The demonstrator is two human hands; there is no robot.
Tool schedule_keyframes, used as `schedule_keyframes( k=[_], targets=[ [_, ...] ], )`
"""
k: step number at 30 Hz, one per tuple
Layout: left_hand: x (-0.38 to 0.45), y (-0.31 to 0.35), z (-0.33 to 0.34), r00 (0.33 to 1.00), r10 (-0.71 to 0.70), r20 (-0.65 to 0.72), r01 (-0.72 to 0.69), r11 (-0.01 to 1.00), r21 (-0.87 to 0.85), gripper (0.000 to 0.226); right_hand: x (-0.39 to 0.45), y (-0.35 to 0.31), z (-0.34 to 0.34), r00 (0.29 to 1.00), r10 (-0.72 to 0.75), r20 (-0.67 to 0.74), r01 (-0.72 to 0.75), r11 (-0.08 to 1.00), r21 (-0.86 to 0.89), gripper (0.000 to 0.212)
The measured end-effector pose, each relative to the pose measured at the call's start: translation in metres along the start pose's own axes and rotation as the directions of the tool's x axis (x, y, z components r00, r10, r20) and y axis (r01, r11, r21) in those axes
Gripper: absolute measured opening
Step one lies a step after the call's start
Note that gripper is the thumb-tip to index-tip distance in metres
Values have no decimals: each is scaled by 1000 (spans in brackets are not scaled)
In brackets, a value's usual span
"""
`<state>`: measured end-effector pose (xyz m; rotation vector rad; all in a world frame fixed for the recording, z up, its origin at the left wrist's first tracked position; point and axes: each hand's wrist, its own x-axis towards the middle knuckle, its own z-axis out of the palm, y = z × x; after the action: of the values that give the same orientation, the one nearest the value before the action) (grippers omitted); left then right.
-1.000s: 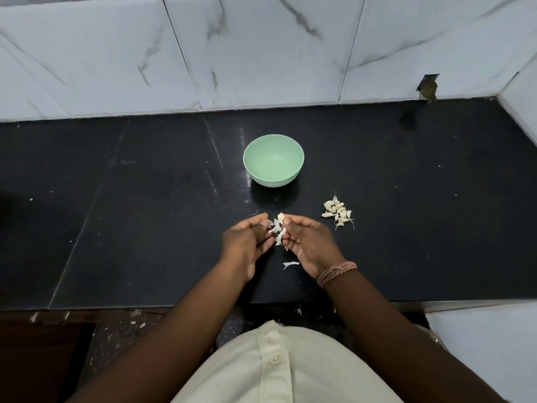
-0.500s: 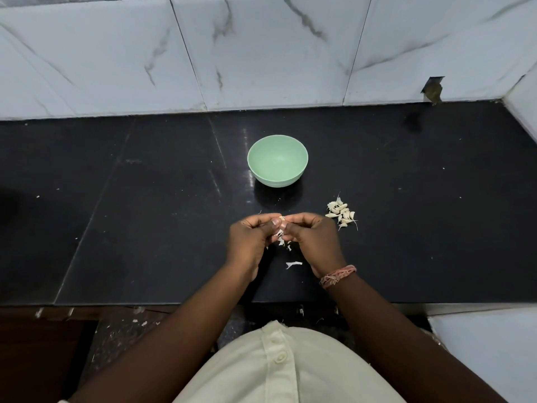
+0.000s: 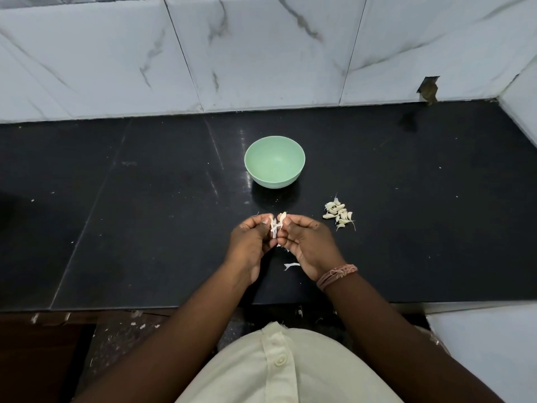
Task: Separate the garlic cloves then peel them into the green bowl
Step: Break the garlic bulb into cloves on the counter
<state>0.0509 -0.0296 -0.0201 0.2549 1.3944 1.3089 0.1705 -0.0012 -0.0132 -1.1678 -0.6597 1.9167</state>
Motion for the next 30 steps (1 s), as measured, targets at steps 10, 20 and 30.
schedule_keyframes(
  k=[10,20,30],
  targets=[
    [3,2,1,999,-48,-7,49,998,30,15,8,2,-11,995,61,-73,-54,994,91,12],
    [1,2,11,991,-52,120,48,998,38,8,0,1,-12,980,-196,18,181,861,-475,15],
    [3,4,8,999,34,31,-37,997,70,9,0,-3,-12,942,-321,-100,223,818,-530,4]
  ],
)
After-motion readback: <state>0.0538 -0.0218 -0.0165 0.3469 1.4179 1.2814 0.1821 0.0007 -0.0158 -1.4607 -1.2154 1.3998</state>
